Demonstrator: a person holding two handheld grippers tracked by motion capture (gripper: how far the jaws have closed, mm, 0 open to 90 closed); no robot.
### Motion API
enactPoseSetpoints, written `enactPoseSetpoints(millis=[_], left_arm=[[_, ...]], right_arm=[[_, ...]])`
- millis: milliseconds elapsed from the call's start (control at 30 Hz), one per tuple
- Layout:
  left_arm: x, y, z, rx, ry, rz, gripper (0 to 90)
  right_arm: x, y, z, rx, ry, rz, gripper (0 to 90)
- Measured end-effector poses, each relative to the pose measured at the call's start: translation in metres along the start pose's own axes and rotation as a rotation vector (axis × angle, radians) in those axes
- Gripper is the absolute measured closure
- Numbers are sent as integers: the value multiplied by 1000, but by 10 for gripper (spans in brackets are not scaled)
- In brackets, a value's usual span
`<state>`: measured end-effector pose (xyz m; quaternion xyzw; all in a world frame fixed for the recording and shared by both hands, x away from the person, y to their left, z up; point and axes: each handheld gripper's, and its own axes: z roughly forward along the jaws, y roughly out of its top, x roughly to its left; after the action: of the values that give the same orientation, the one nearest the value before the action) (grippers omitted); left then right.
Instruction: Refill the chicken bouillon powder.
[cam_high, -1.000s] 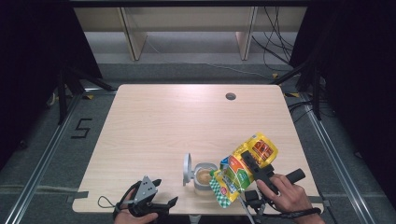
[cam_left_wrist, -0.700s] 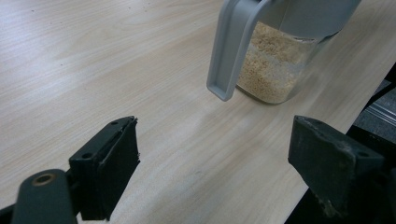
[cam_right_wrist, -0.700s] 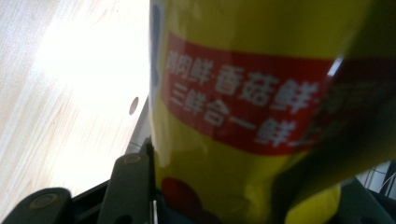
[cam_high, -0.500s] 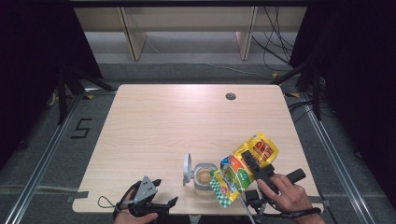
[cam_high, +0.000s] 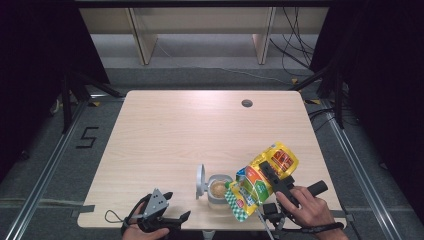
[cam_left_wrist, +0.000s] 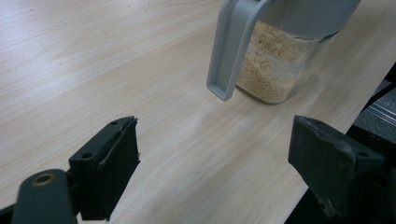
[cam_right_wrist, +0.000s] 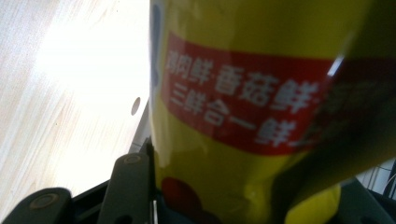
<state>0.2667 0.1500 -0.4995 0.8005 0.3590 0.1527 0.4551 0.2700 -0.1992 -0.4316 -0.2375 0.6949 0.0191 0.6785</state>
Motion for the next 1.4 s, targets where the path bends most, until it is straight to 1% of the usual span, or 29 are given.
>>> enactPoseSetpoints(millis=[133,167,233,300,333,367,400,433,467,533,567,600,633,667,767,800,900,933,967,1000,1033,1067,1133,1200,1233,1267,1300,1333,1400], left_arm=[[0,0,-1,5,3,1,154],[0,0,-1,4,3,1,154],[0,0,-1,7,6,4,154],[0,0,0,4,3,3,154],[0,0,-1,7,7,4,154],[0,0,-1,5,7,4,154],[0,0,-1,5,7,0,154],[0,0,-1,5,7,5,154],[1,0,-1,6,8,7,154],[0,0,-1,-7,4,-4,154],[0,0,-1,-7,4,-4,154],[3,1,-2,15,11,38,154],[2,1,-2,15,11,35,154],[2,1,-2,14,11,35,154],[3,1,-2,14,10,37,154],[2,1,-2,4,4,25,154],[1,1,-1,0,3,20,154],[3,1,-2,18,11,40,154],[2,1,-2,15,10,33,154],[3,1,-2,15,10,39,154],[1,1,-2,-1,4,18,154],[0,0,-1,-7,3,-11,154],[0,1,-1,-7,4,-6,154],[1,1,-2,-7,4,13,154],[1,1,-2,-7,4,13,154],[1,1,-1,-8,4,12,154],[1,1,-1,-8,4,12,154],[1,1,-1,-6,4,15,154],[1,1,-2,-7,3,14,154]], right_arm=[[-1,-1,1,-11,9,0,542],[3,-3,1,-2,21,36,542],[0,-3,1,-18,12,23,542],[1,-4,1,-2,44,42,542],[3,-5,1,-12,33,60,542],[1,-5,2,-25,19,47,542],[2,-6,1,-14,42,68,542],[2,-6,2,-31,26,57,542],[4,-7,1,-15,44,103,543],[1,-8,2,-34,56,114,542],[3,-9,1,-20,74,145,542],[3,-10,3,-51,51,144,542],[3,-10,3,-37,74,146,542],[6,-11,3,-32,95,193,542],[8,-16,5,-55,105,225,543],[11,-16,5,-43,128,273,544],[11,-18,7,-59,127,264,547],[14,-19,7,-55,143,303,547],[15,-20,8,-66,152,330,548],[14,-23,8,-72,151,323,548],[19,-23,8,-70,172,388,548],[21,-24,8,-63,174,419,549],[21,-26,9,-89,180,437,550],[21,-28,9,-90,195,475,551],[21,-28,9,-90,195,475,551],[24,-30,9,-112,224,555,553],[24,-30,9,-112,224,555,553],[26,-32,9,-115,251,595,555],[27,-33,10,-126,252,599,556]])
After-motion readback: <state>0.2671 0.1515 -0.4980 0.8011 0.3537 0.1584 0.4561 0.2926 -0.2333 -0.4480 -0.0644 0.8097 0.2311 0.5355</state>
